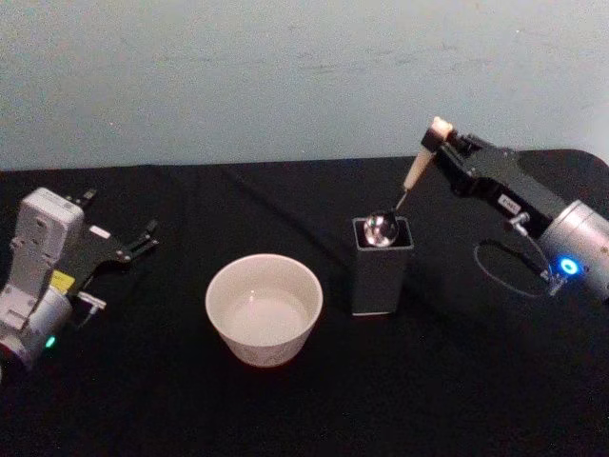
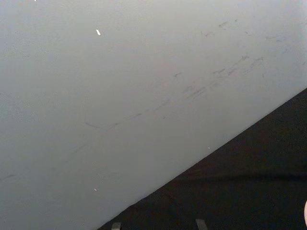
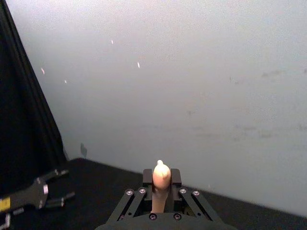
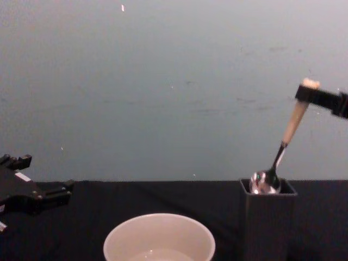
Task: Pick up the stirring spoon with one hand, stir inside the cup, then place it back in its original position.
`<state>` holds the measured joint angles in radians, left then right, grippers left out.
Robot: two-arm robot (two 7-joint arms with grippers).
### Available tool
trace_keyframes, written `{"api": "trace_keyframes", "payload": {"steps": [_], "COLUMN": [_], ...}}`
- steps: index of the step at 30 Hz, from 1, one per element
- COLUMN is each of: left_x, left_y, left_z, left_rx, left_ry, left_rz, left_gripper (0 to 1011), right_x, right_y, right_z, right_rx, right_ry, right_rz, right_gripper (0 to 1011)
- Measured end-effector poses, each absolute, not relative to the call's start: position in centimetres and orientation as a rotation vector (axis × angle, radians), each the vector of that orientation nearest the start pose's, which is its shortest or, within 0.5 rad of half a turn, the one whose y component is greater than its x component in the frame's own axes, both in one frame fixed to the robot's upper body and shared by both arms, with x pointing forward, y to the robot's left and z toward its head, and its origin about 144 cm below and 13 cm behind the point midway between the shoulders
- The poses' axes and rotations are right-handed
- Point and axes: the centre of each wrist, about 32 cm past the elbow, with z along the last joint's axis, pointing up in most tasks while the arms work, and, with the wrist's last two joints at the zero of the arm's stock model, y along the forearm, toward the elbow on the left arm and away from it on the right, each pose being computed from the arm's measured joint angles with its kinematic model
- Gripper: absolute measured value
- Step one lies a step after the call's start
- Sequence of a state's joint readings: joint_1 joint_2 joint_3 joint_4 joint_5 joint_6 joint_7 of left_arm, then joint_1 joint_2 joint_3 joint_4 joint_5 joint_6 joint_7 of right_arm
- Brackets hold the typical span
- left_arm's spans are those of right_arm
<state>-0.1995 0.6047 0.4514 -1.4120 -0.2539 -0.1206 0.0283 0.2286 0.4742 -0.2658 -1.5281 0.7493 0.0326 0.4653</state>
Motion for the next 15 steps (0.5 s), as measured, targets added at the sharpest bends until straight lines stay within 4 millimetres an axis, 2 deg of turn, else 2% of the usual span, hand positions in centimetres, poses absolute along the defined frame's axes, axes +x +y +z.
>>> {"api": "trace_keyframes", "payload": {"steps": [9,15], "left_x": [48.9,48.9], "left_y": [31.0,31.0], "left_z": [114.0,114.0], "left_rx": [0.305,0.304], "left_ry": [-0.285,-0.285], "left_rz": [1.248,1.248], "left_gripper": [1001,1001], "right_x": [52.0,52.4], "right_y": [-28.5,-27.7], "right_z": [122.0,122.2], "right_rx": [0.283,0.301], "right_ry": [0.091,0.093], "right_rz": [-0.871,-0.860], "right_gripper": [214,214]}}
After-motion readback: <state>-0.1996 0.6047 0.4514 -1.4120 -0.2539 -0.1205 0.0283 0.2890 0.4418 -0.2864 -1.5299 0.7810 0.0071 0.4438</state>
